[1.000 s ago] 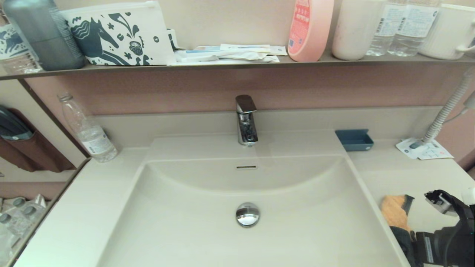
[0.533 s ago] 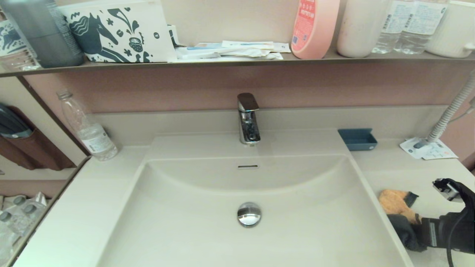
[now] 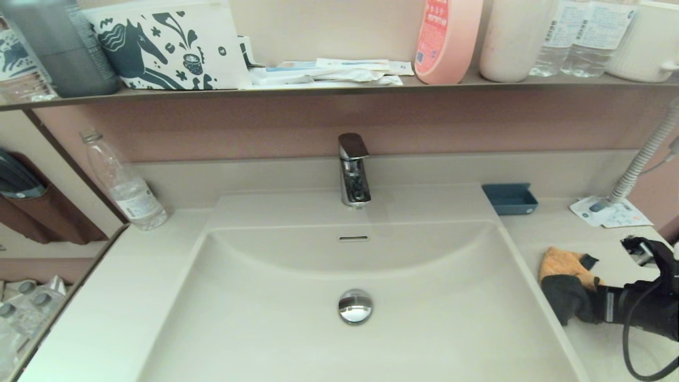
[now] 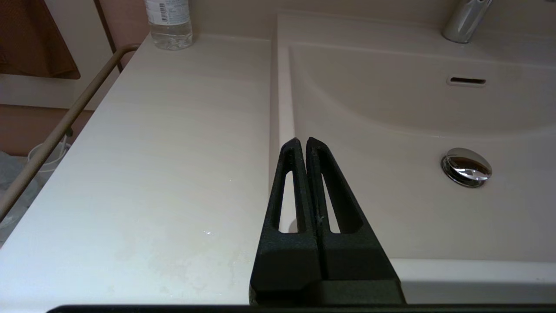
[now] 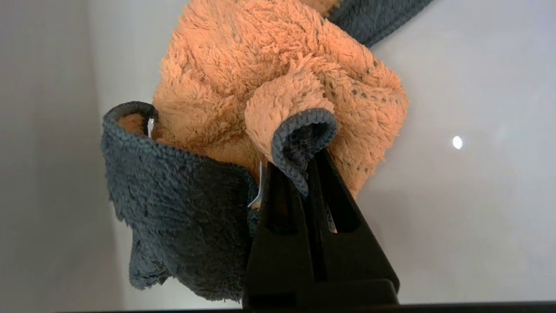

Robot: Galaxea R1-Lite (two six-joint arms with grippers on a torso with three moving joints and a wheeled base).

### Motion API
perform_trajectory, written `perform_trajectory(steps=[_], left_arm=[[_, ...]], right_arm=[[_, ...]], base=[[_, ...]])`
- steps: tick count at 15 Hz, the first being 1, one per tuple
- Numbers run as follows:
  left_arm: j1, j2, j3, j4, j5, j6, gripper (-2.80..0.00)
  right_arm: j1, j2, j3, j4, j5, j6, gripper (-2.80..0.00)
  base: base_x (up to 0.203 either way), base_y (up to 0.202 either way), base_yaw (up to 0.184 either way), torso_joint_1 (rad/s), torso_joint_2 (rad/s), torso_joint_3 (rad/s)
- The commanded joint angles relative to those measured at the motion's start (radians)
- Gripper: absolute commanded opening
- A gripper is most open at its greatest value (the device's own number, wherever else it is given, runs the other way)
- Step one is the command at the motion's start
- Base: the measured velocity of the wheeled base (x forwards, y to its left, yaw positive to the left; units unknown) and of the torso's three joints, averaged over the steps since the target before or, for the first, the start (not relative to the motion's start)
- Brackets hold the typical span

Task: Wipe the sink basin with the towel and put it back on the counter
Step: Wipe the sink

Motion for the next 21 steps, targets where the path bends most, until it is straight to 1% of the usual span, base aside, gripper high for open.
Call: perform_trajectory(steps=[1,4,5,6,7,8,9,11,13,14,16,21], left_arm=[[0.000,0.001,0.000,-0.001,0.001,-0.001,-2.80],[0.000,0.000,0.000,-0.001,0.001,-0.001,-2.80],[0.000,0.001,0.000,-0.001,0.001,-0.001,-2.80],[0.000,0.001,0.000,-0.001,0.001,-0.001,-2.80],[0.000,0.000,0.000,-0.001,0.001,-0.001,-2.80],[0.000,0.001,0.000,-0.001,0.001,-0.001,-2.80],[0.000,0.001,0.000,-0.001,0.001,-0.001,-2.80],[0.000,0.000,0.000,-0.001,0.001,-0.001,-2.80],[0.000,0.001,0.000,-0.001,0.001,-0.001,-2.80],[0.000,0.001,0.000,-0.001,0.001,-0.001,-2.80],[0.000,0.000,0.000,-0.001,0.001,-0.001,-2.80],[0.000,0.000,0.000,-0.001,0.001,-0.001,-2.80]], right_arm=[[0.009,0.098,-0.001,-0.075,0.010,0.027,-2.80],[0.047,0.213,-0.010,-0.255,0.001,0.075,-2.80],[0.068,0.249,-0.015,-0.303,-0.021,0.079,-2.80],[0.092,0.278,-0.031,-0.339,-0.059,0.092,-2.80],[0.126,0.307,-0.072,-0.369,-0.115,0.132,-2.80],[0.163,0.331,-0.118,-0.388,-0.176,0.176,-2.80],[0.194,0.344,-0.149,-0.396,-0.213,0.201,-2.80],[0.243,0.346,-0.166,-0.398,-0.236,0.210,-2.80],[0.257,0.329,-0.161,-0.393,-0.257,0.210,-2.80],[0.257,0.308,-0.148,-0.377,-0.257,0.209,-2.80],[0.253,0.241,-0.126,-0.254,-0.261,0.196,-2.80],[0.219,-0.043,-0.115,0.195,-0.262,0.140,-2.80]], base=[[0.000,0.000,0.000,0.000,0.00,0.000],[0.000,0.000,0.000,0.000,0.00,0.000],[0.000,0.000,0.000,0.000,0.00,0.000],[0.000,0.000,0.000,0.000,0.00,0.000],[0.000,0.000,0.000,0.000,0.00,0.000],[0.000,0.000,0.000,0.000,0.00,0.000],[0.000,0.000,0.000,0.000,0.00,0.000],[0.000,0.000,0.000,0.000,0.00,0.000],[0.000,0.000,0.000,0.000,0.00,0.000],[0.000,0.000,0.000,0.000,0.00,0.000],[0.000,0.000,0.000,0.000,0.00,0.000],[0.000,0.000,0.000,0.000,0.00,0.000]])
